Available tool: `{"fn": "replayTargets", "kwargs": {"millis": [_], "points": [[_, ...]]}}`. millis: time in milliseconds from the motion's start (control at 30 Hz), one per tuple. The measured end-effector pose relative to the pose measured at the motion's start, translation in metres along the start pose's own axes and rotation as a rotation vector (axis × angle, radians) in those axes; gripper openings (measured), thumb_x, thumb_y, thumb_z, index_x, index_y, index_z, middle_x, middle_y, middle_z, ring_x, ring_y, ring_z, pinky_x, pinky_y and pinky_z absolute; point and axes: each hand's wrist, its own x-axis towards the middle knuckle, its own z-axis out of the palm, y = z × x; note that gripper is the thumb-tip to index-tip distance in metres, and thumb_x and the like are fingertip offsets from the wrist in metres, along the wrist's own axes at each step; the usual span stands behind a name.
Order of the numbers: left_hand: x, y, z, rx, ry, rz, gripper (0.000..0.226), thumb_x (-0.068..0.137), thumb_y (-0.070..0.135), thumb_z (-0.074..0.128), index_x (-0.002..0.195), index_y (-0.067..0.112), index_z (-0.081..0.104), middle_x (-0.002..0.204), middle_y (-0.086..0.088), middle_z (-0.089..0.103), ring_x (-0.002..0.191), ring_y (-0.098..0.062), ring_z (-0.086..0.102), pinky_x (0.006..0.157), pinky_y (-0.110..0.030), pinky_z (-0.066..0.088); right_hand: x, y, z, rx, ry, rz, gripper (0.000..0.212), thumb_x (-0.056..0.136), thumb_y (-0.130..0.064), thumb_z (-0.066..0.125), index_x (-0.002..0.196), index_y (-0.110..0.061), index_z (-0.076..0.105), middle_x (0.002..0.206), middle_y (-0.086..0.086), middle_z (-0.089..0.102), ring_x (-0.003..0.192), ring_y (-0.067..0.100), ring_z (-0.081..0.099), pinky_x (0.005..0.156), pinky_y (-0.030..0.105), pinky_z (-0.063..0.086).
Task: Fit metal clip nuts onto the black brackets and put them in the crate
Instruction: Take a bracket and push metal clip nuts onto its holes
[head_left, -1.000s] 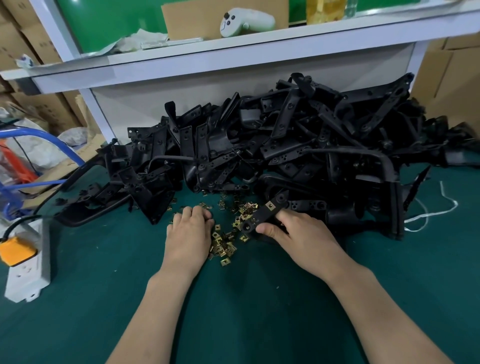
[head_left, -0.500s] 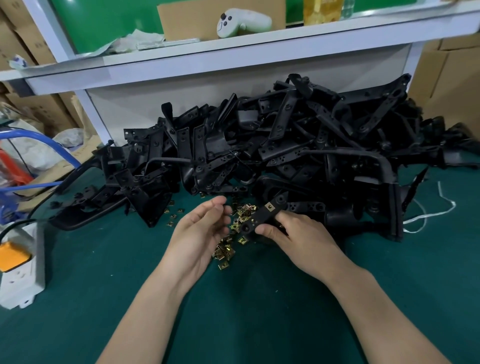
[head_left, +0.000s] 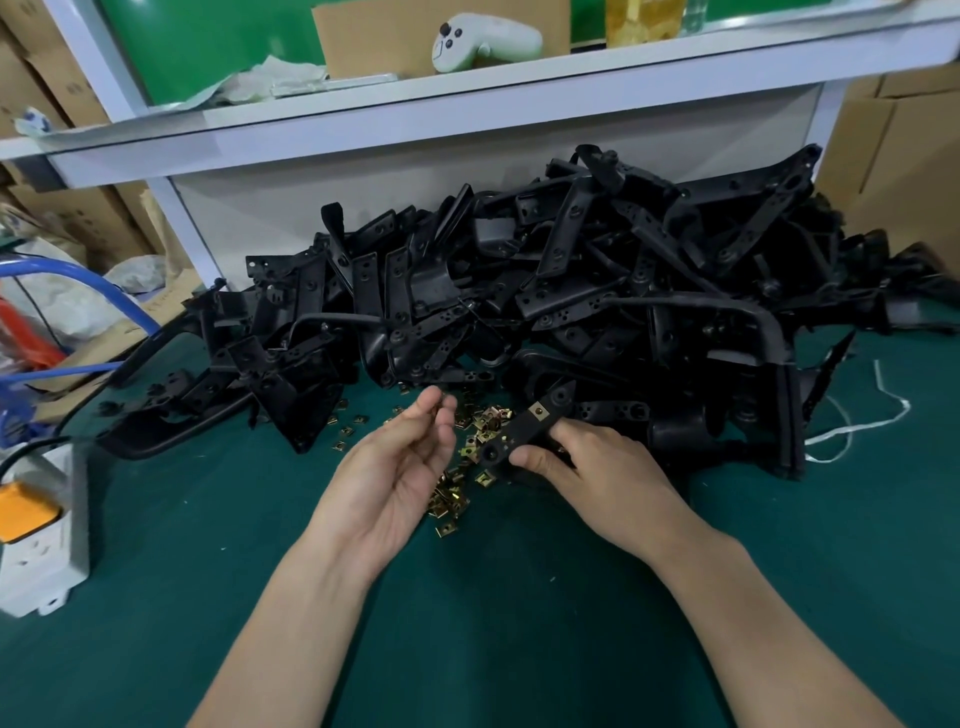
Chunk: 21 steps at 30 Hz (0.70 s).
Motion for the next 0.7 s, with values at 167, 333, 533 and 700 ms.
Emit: {"fn": "replayTargets", "kwargs": {"millis": [167, 333, 533, 700], "points": [[-0.0006, -0.0012, -0.0001, -0.044, -0.007, 0.0, 0.048, 0.077, -0.006, 0.064, 0.125, -0.003, 0.059, 0.099, -0.014, 0.075, 0.106, -0.026, 0.073, 0.076, -0.028, 0.061, 0.0003, -0.0002, 0.0006, -0.009, 0.0, -0.003, 0.071, 0.085, -0.083, 0.017, 0.128, -0.04, 0.056, 0.122, -0.017, 0.065, 0.108, 0.008, 0.06, 0.088, 0.037, 0.05], [-0.0015, -0.0016, -0.0011, 0.049, 0.04, -0.005, 0.05, 0.079, 0.004, 0.068, 0.128, 0.01, 0.062, 0.1, -0.004, 0.076, 0.083, -0.012, 0.073, 0.072, -0.024, 0.059, 0.0, -0.0006, -0.0004, -0.012, -0.006, 0.003, 0.072, 0.085, -0.083, 0.017, 0.126, -0.039, 0.057, 0.118, -0.016, 0.065, 0.103, 0.008, 0.06, 0.087, 0.038, 0.05], [-0.0005, -0.0021, -0.0009, -0.055, 0.043, -0.021, 0.033, 0.08, 0.0, 0.066, 0.113, -0.001, 0.069, 0.096, -0.012, 0.074, 0.08, -0.014, 0.073, 0.074, -0.024, 0.06, 0.0004, -0.0009, -0.0004, -0.029, -0.005, 0.009, 0.074, 0.085, -0.083, 0.017, 0.124, -0.037, 0.058, 0.114, -0.016, 0.065, 0.099, 0.008, 0.06, 0.085, 0.037, 0.049], [-0.0004, -0.0027, -0.0027, 0.005, 0.047, -0.02, 0.034, 0.08, 0.003, 0.069, 0.115, 0.002, 0.068, 0.093, -0.01, 0.073, 0.08, -0.014, 0.073, 0.073, -0.025, 0.06, -0.0003, -0.0013, -0.0009, -0.017, -0.005, -0.003, 0.071, 0.086, -0.082, 0.018, 0.127, -0.038, 0.057, 0.115, -0.017, 0.065, 0.102, 0.009, 0.061, 0.086, 0.037, 0.049]]}}
